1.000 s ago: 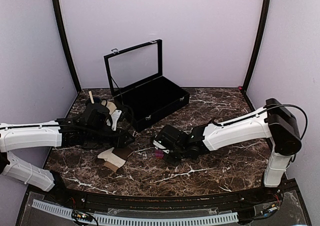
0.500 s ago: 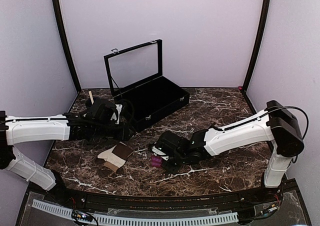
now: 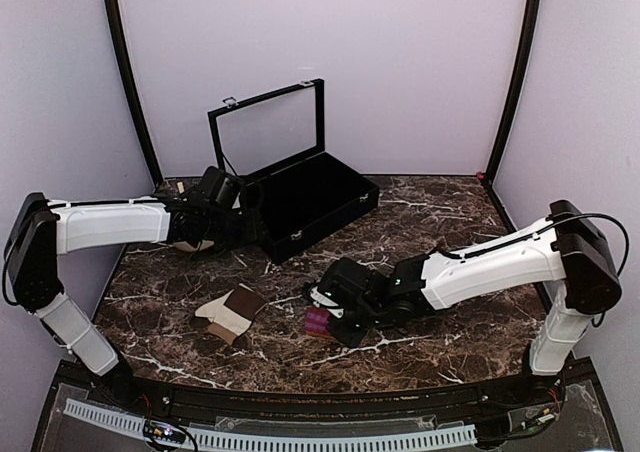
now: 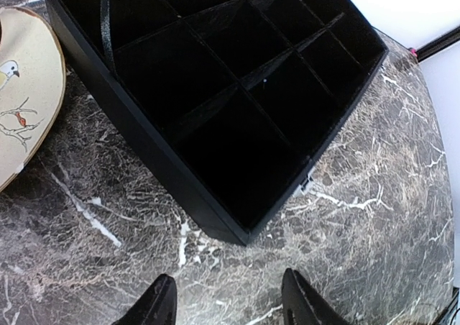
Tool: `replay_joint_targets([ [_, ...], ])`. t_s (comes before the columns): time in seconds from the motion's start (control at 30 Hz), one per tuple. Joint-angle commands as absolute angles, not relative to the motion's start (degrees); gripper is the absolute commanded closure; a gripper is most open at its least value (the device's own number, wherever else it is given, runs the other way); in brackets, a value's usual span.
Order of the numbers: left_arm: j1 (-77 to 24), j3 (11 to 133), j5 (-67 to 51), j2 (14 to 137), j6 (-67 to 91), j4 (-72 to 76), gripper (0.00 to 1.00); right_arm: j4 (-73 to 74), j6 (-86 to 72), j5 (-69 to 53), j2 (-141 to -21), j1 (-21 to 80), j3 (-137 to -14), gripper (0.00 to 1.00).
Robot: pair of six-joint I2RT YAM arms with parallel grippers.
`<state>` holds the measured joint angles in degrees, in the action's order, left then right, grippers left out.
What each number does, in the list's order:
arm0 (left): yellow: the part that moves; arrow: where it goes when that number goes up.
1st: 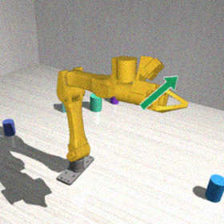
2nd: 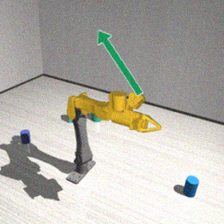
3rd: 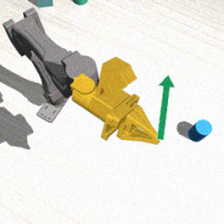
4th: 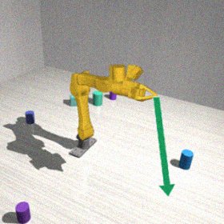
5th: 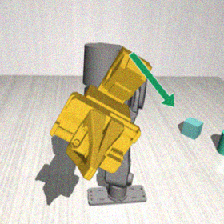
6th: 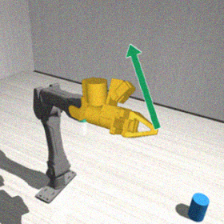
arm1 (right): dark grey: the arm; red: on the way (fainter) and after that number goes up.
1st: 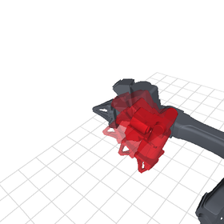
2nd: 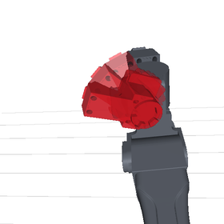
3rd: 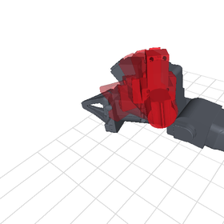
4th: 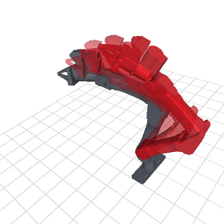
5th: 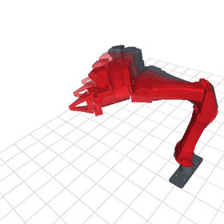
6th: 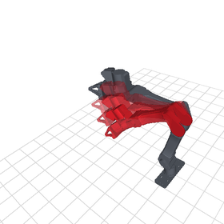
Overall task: Roll the socks
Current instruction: Adjust the sock at the center of the board, then pick up the storage box from the corner of the board.
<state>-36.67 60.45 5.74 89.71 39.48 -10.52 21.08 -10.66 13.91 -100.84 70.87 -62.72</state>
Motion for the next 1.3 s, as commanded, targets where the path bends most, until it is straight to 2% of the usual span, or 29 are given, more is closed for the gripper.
replay_joint_targets([
  [0.0,-36.0,65.0,4.1,92.6,42.0,-13.6,0.48,20.8,-11.2,14.1,-98.3,71.4,-61.8,1.0],
  [0.53,-35.6,73.8,7.0,101.3,46.4,-23.3,0.47,20.2,-9.2,13.7,-96.4,71.4,-60.3,1.0],
  [1.27,-33.2,79.0,7.8,108.4,50.4,-25.7,0.45,20.6,-8.2,12.7,-94.7,70.6,-60.1,1.0],
])
